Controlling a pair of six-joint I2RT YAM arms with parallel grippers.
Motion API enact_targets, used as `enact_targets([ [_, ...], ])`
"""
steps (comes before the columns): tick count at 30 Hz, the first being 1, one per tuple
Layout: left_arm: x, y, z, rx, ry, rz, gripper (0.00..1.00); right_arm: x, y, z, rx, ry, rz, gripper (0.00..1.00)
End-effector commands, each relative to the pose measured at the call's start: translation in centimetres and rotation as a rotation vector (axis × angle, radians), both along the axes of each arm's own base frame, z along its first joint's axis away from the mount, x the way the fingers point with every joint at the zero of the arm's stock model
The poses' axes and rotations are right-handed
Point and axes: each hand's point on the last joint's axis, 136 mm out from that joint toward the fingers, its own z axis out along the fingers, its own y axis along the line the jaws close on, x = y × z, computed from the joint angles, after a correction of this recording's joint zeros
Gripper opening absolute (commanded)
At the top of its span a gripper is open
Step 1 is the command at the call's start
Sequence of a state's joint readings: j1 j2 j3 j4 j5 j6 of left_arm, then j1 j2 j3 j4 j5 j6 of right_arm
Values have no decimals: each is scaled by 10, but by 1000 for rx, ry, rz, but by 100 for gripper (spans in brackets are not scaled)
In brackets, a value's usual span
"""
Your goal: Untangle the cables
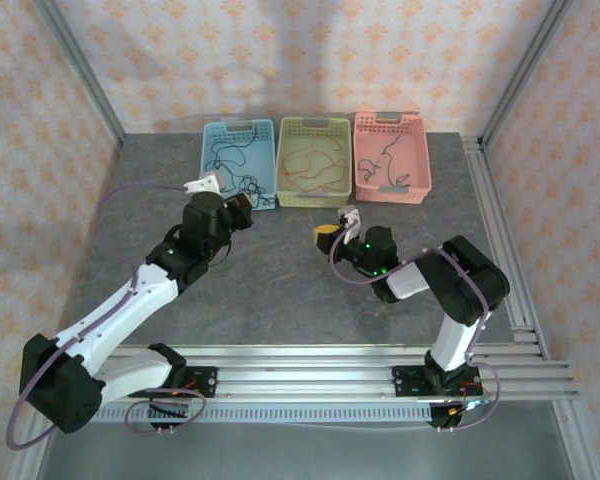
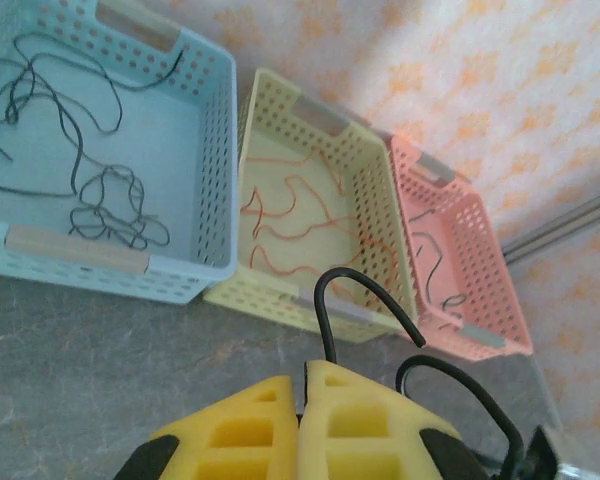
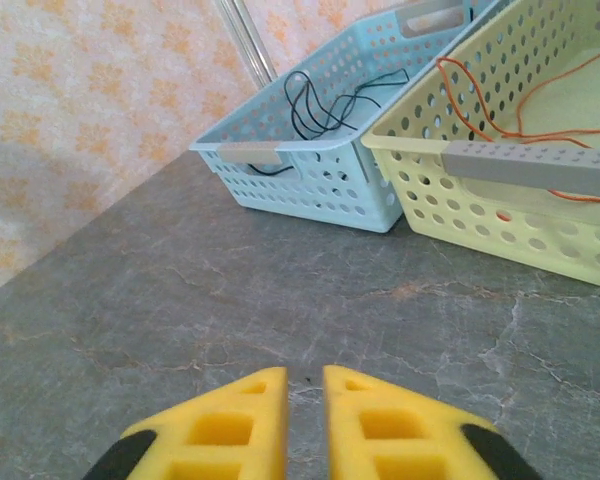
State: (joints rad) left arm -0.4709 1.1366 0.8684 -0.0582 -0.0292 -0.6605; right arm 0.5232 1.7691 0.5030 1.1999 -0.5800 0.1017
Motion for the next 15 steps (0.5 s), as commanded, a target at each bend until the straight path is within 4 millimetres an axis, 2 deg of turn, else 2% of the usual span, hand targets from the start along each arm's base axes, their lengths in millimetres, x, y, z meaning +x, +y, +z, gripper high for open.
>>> enact_targets([
  [1, 8, -11, -33, 121, 131, -69, 0, -14, 8, 26, 36, -131, 57, 25],
  [4, 14, -16, -67, 168, 215, -88, 0, -20, 14, 25, -1, -154, 76, 32],
  [7, 18, -19, -87, 197, 249, -97, 0, -23, 18, 24, -4, -154, 96, 40],
  [9, 19, -21, -95, 222, 262, -106, 0, -26, 21, 24, 1, -155, 119, 46],
  [15, 19, -29, -106, 291, 271, -158, 0, -31, 29, 24, 13, -146, 169, 51],
])
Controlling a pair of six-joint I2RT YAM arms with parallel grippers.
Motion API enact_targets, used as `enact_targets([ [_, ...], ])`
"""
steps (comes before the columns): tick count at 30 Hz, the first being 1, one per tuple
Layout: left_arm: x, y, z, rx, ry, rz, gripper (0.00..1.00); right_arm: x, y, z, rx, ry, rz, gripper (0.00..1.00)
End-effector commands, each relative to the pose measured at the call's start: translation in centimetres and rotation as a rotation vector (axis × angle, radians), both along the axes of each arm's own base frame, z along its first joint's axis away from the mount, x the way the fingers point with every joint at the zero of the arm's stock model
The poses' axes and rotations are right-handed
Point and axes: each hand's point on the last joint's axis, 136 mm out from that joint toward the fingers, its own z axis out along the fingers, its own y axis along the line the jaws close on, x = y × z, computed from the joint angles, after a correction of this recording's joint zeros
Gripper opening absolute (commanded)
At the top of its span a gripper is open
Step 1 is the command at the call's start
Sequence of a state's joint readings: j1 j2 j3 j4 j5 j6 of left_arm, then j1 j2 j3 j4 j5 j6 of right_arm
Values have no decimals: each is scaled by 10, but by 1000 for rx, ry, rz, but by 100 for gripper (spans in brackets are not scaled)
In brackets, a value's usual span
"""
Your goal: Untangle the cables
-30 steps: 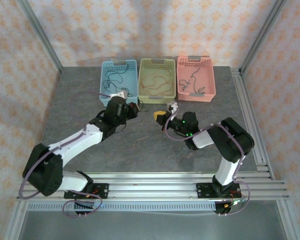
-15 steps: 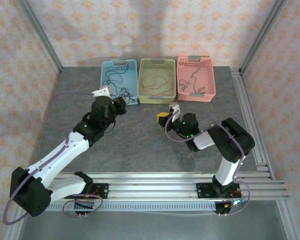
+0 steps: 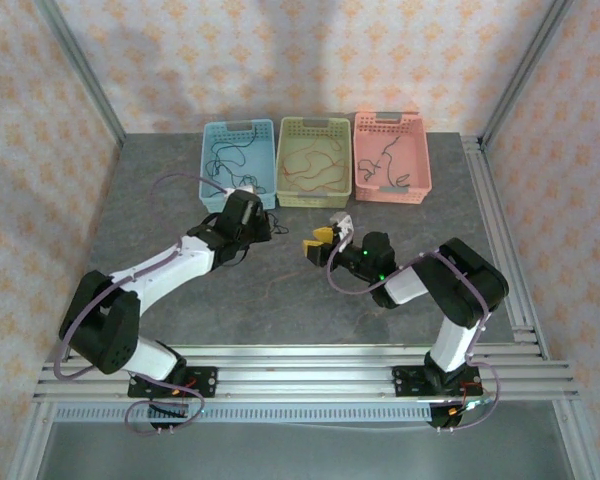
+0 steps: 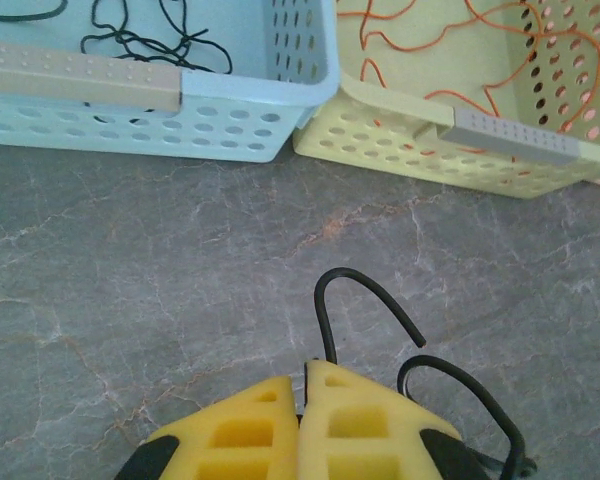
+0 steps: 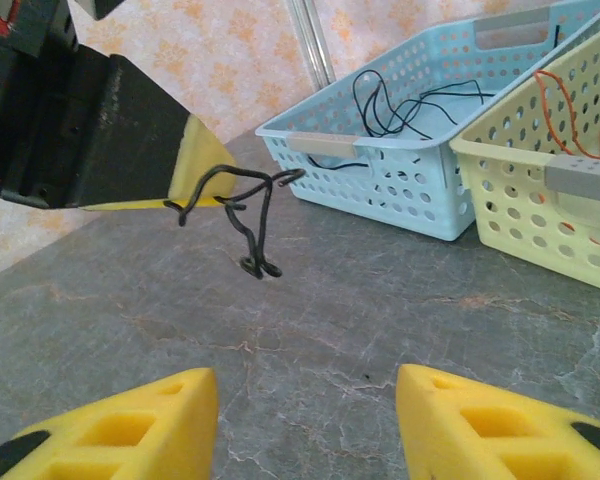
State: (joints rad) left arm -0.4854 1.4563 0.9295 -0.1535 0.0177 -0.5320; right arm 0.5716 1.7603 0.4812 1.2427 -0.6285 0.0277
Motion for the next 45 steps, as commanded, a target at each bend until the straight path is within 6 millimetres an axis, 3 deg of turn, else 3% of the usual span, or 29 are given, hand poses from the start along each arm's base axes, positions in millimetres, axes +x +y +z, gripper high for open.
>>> enact_targets([
  [1, 2, -9, 6, 45, -22, -55, 0, -8, 12, 17, 33, -61, 74, 51],
  [9, -3, -25, -3, 72, -15, -116, 0, -11, 20, 13, 36, -29, 117, 54],
  [24, -12, -59, 9, 72, -69, -202, 0, -10, 26, 6, 25, 18, 131, 55],
  [28, -14, -60, 13, 74, -80, -206, 0, -9, 26, 3, 11, 27, 132, 45],
  [33, -16, -57, 23, 70, -99, -200, 0, -10, 27, 4, 7, 18, 136, 9],
  [35, -16, -56, 24, 71, -101, -199, 0, -10, 26, 5, 7, 10, 131, 0],
  [40, -16, -38, 24, 114, -107, -118, 0, -3, 14, 11, 21, -41, 45, 0],
  [45, -22, -5, 30, 102, -146, 37, 0, 15, -16, 21, 78, -73, -122, 0],
])
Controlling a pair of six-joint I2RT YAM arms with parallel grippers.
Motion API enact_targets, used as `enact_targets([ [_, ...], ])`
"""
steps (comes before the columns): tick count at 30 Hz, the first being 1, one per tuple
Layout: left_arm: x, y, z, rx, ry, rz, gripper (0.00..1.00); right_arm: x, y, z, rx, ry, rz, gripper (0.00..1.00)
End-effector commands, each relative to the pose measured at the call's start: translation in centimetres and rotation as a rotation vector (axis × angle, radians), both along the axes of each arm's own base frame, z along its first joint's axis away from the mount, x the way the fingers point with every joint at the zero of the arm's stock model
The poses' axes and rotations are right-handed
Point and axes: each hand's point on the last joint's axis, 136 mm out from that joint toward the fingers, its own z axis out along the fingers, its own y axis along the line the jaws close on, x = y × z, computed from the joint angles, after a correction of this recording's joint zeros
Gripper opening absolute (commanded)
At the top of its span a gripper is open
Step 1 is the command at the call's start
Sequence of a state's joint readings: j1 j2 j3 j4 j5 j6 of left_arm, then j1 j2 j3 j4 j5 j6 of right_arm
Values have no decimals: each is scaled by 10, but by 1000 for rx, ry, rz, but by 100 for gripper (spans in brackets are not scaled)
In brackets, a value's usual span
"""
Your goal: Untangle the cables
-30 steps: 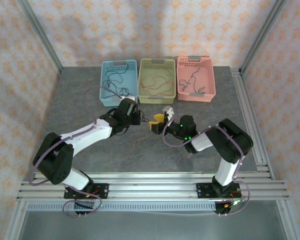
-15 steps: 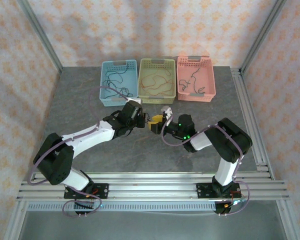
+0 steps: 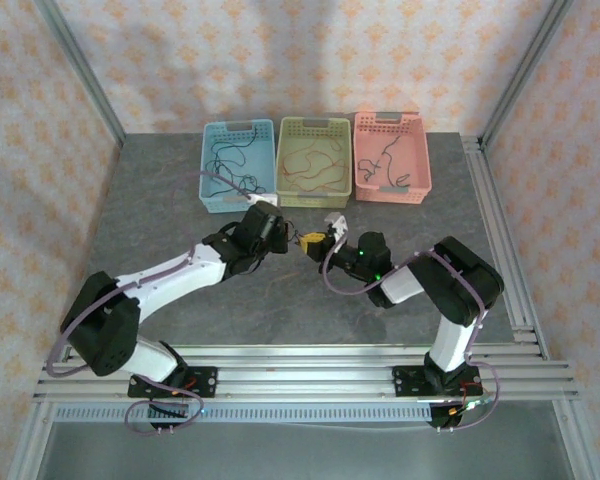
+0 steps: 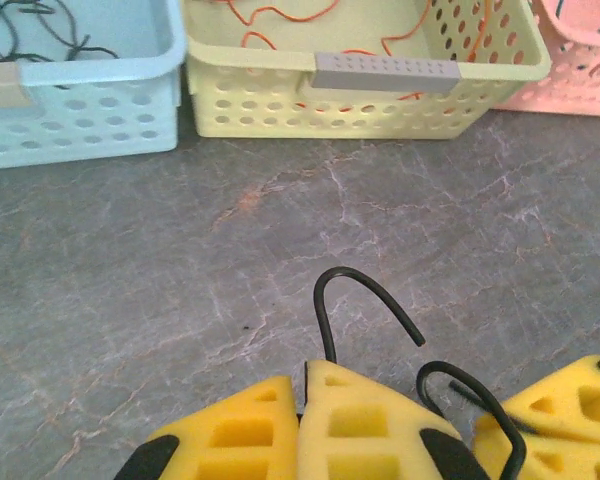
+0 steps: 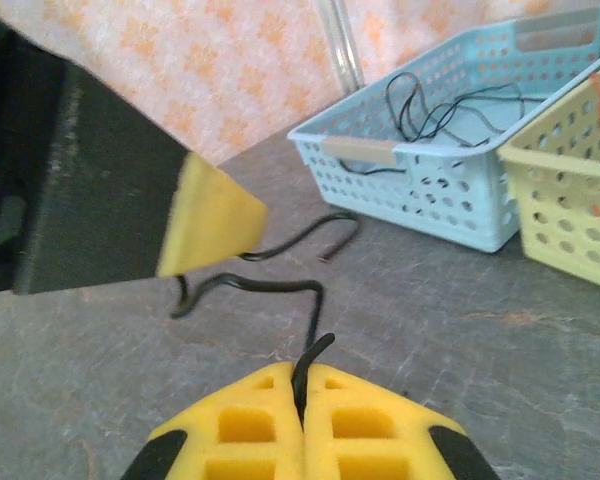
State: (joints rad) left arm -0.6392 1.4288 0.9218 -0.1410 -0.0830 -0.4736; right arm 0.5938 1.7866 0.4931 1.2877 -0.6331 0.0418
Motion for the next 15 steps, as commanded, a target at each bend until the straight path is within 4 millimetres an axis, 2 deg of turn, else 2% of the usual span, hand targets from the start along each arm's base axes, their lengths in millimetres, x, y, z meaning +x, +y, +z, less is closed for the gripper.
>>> enact_targets([
  [1, -2, 42, 19, -28, -82, 197, 0, 22, -33, 18, 65, -49, -179, 0],
  [5, -13, 64, 27, -135, -123, 277, 0, 39, -65, 19, 88, -19, -324, 0],
  [11, -28, 102, 37, -196, -165, 393, 0, 49, -95, 18, 87, -18, -478, 0],
  [15, -34, 117, 40, -211, -178, 422, 0, 52, -114, 16, 76, -21, -573, 0],
])
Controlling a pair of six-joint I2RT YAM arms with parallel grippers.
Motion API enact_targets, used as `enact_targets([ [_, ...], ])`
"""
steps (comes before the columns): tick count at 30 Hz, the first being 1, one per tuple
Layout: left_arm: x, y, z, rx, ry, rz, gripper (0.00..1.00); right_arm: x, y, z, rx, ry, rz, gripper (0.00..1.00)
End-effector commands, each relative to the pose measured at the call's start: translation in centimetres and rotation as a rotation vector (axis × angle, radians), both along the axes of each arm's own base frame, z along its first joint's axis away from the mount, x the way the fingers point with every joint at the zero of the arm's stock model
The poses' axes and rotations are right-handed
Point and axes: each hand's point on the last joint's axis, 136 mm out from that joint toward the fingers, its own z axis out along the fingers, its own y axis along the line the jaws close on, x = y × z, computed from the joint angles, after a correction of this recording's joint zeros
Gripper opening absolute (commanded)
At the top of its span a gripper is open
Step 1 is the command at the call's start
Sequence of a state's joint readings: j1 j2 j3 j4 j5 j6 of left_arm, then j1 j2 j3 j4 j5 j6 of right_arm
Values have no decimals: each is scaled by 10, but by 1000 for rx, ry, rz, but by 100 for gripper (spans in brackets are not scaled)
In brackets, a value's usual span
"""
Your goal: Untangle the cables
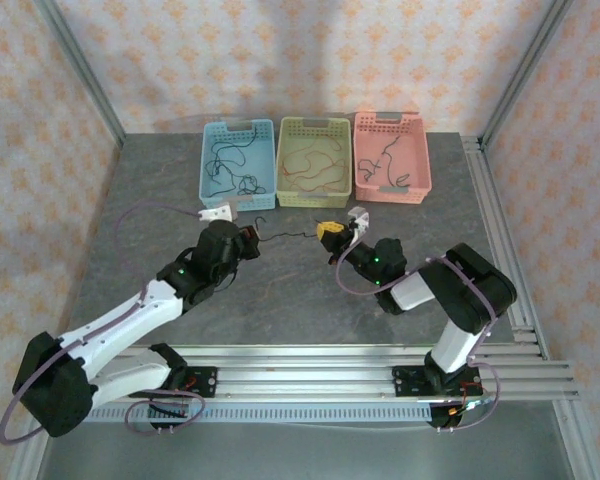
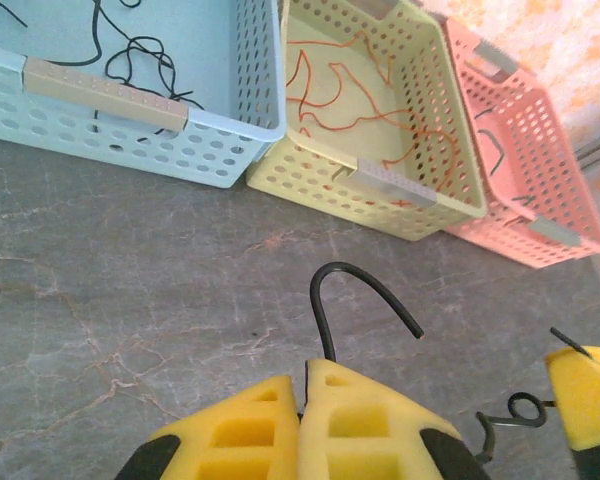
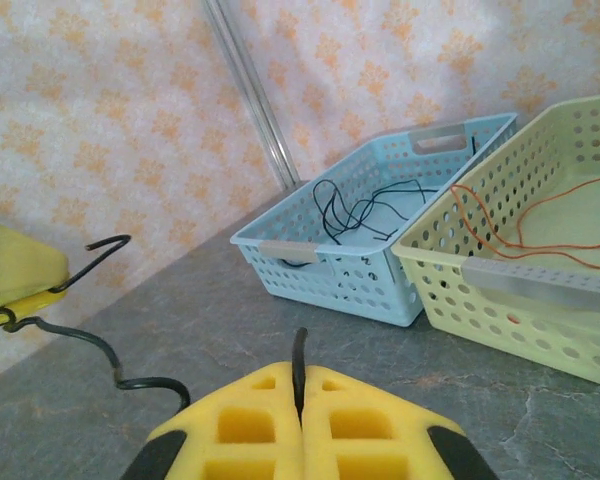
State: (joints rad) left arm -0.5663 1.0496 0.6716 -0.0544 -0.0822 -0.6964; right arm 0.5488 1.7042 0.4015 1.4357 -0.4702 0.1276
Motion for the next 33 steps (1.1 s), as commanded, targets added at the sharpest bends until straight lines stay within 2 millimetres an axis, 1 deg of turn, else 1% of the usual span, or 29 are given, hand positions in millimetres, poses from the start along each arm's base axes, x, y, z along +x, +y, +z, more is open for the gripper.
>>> enact_targets([
  [1, 0, 62, -2, 73, -10, 236, 0, 37, -74, -19, -34, 53, -381, 0],
  [4, 2, 60, -4, 41, -8, 220, 0, 37, -77, -19, -38, 49, -389, 0],
  [6, 5, 52, -7, 16, -2, 186, 0, 35, -69, -17, -44, 38, -344, 0],
  [10, 11, 29, -9, -6, 16, 82, 0, 27, -50, -11, -52, 10, -236, 0],
  [12, 12, 23, -8, -1, 23, 46, 0, 21, -40, -9, -72, -19, -183, 0],
  [13, 12, 22, -8, 7, 29, 36, 5, 19, -36, -8, -84, -33, -164, 0],
  [14, 11, 22, -7, 20, 34, 26, 19, 16, -31, -9, -98, -45, -146, 0],
  [15, 10, 23, -8, 38, 45, 28, 36, 13, -27, -9, -112, -59, -132, 0],
  [16, 9, 27, -8, 57, 56, 38, 50, 11, -24, -9, -126, -72, -121, 0],
  [17, 7, 32, -9, 84, 68, 49, 61, 9, -22, -10, -144, -90, -109, 0],
  [18, 5, 36, -8, 111, 77, 61, 67, 6, -18, -10, -167, -114, -92, 0],
  [20, 1, 46, -8, 156, 91, 86, 74, 1, -13, -11, -198, -146, -72, 0],
  [22, -2, 51, -6, 176, 93, 93, 78, -4, -8, -12, -228, -176, -44, 0],
  [24, -3, 48, -7, 192, 99, 61, 80, -11, -1, -15, -272, -224, 1, 0],
  [29, 2, 39, -13, 295, 174, -35, 81, -32, 16, -27, -389, -351, 110, 0],
  [33, 7, 35, -21, 367, 249, -87, 79, -39, 22, -36, -456, -415, 148, 0],
])
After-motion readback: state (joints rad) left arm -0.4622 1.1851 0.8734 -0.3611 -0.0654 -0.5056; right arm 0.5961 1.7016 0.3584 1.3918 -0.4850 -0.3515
